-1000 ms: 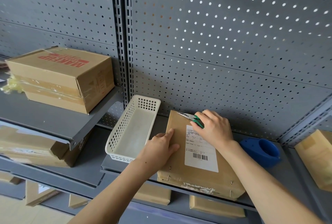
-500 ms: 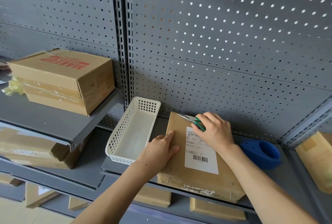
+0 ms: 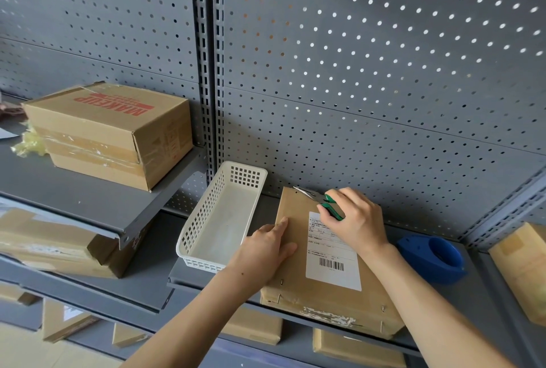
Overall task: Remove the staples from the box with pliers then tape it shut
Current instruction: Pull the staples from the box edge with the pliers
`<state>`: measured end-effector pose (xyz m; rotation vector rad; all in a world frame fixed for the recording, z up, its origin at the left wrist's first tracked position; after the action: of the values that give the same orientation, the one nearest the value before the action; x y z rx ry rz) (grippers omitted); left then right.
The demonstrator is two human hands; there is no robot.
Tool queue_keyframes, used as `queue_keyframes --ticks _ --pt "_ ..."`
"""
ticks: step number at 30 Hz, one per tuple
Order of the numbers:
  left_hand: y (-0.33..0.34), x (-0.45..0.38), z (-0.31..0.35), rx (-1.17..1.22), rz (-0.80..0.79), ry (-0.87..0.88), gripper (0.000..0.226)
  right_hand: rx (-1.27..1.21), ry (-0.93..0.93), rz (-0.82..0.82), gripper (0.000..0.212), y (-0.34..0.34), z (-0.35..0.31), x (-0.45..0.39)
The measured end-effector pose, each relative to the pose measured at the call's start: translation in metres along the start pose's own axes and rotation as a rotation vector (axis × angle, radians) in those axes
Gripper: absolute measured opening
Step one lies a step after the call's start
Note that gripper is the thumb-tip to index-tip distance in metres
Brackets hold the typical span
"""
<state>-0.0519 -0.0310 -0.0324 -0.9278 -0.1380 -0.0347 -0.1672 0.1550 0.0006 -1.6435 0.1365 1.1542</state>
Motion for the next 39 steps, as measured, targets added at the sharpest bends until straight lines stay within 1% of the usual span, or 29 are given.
queue_keyframes --ticks 5,9,14,20,25,26,30,35,39 --pt "0.001 0.000 -0.001 -0.006 0.000 -0.001 0.066 -0.149 0.114 -0.052 0.029 0.003 0.007 0.000" --pt "0.004 -0.001 -0.004 -0.025 0.005 -0.008 0.065 -0.195 0.177 -0.102 0.035 0.004 0.013 0.003" --pt "0.005 -0.002 -0.004 -0.023 -0.003 -0.008 0.064 -0.213 0.177 -0.173 0.040 0.004 0.012 0.002" --pt "0.008 -0.002 -0.007 -0.033 -0.004 -0.011 0.064 -0.251 0.150 -0.168 0.041 -0.004 0.003 -0.003" --pt "0.012 -0.005 -0.010 -0.044 -0.013 -0.023 0.063 -0.253 0.136 -0.198 0.031 -0.008 -0.004 -0.010" --pt "0.013 -0.005 -0.010 -0.049 -0.019 -0.027 0.062 -0.274 0.128 -0.204 0.030 -0.006 -0.005 -0.011" --pt "0.014 -0.005 -0.009 -0.066 -0.039 -0.040 0.063 -0.405 0.153 -0.246 0.039 0.012 -0.007 -0.019" --pt "0.015 -0.004 -0.007 -0.064 -0.036 -0.042 0.062 -0.461 0.164 -0.304 0.020 0.027 -0.021 -0.042" --pt "0.012 -0.002 -0.007 -0.055 -0.041 -0.046 0.062 -0.467 0.116 -0.347 0.023 0.039 -0.033 -0.061"
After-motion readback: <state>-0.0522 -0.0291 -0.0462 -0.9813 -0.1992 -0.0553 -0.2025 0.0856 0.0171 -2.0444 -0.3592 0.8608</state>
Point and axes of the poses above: each hand's wrist, its own x-axis away from the middle knuckle, its own y-axis out of the palm, z = x × y, the point moved 6 cm from there along -x, towards the middle knuckle, and after that the axes turned 6 degrees about x, right-handed, at the moved point
